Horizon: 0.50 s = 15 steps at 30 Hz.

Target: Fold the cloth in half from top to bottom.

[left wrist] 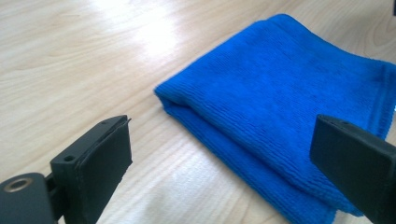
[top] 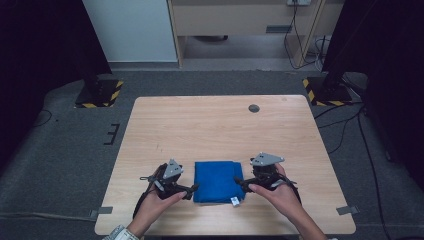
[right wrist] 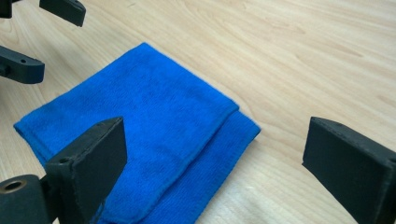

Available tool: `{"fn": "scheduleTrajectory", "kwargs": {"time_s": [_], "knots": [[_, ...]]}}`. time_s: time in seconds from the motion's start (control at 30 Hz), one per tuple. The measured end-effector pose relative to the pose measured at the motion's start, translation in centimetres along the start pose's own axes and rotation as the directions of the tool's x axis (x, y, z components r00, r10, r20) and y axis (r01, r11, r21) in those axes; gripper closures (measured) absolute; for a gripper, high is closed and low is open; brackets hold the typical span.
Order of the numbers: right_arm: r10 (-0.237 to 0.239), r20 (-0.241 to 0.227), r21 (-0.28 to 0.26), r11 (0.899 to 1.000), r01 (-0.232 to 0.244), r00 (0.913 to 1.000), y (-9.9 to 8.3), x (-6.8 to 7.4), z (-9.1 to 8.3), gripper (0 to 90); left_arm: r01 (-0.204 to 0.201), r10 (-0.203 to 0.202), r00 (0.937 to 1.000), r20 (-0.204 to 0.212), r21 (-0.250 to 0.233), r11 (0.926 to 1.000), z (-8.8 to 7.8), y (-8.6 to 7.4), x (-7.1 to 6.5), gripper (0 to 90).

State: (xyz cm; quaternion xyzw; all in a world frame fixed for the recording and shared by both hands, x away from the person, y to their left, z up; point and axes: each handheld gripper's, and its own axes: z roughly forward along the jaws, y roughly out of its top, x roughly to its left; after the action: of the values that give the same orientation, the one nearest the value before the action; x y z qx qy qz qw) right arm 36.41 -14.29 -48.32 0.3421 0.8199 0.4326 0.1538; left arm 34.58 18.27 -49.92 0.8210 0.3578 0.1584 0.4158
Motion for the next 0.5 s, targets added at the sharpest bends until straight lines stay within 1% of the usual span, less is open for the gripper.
{"fn": "scheduleTrajectory", "kwargs": {"time_s": [0.33, 0.37, 0.5], "knots": [[-0.002, 0.018, -0.025, 1.0, 0.002, 0.9998, 1.2, -0.8, -0.7, 6.2, 0.017, -0.017, 0.9997, -0.018, -0.01, 0.9998, -0.8, 0.7, 1.4, 4.8], [-0.006, 0.019, -0.025, 1.0, 0.007, 0.9998, 1.3, -0.9, -0.7, 6.2, 0.018, -0.018, 0.9997, -0.019, -0.011, 0.9998, -1.0, 0.8, 1.6, 4.8], [0.004, 0.038, -0.038, 0.999, -0.002, 0.9993, 1.7, -1.6, -1.1, 6.2, 0.019, -0.02, 0.9994, -0.03, -0.009, 0.9998, -1.3, 1.1, 2.3, 4.9]]}}
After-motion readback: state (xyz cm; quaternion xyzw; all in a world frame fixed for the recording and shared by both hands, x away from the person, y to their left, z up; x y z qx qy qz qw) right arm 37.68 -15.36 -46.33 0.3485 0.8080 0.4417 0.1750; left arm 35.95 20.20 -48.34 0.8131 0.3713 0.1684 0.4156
